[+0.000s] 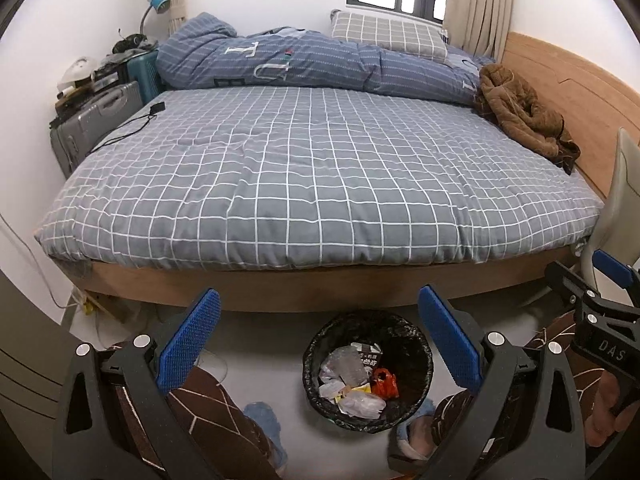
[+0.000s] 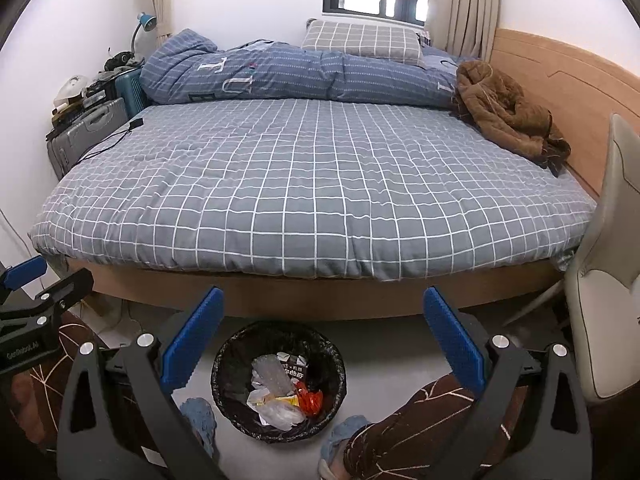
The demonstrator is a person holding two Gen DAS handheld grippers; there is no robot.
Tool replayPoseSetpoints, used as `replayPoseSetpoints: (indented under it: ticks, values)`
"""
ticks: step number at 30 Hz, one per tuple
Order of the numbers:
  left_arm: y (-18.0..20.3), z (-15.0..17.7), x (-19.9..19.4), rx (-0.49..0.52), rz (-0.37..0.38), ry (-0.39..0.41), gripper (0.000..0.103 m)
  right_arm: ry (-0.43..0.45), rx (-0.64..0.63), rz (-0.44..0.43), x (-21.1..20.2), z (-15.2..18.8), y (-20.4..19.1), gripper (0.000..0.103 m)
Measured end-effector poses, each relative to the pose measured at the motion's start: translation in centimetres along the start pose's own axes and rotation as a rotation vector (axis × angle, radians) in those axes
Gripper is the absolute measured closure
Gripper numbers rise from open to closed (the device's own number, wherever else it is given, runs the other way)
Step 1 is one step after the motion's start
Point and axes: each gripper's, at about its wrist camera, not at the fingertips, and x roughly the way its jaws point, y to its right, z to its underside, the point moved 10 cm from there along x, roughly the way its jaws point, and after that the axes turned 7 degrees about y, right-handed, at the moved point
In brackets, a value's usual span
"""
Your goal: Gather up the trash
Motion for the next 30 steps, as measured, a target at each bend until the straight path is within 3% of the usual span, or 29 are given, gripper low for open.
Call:
replayPoseSetpoints:
  ticks: [30]
  values:
    - [-0.11,0.27,0.29,0.002,0.001,-0.012,0.006,-0.003,0.000,0.001,0.37,0.52,-0.33,0.008]
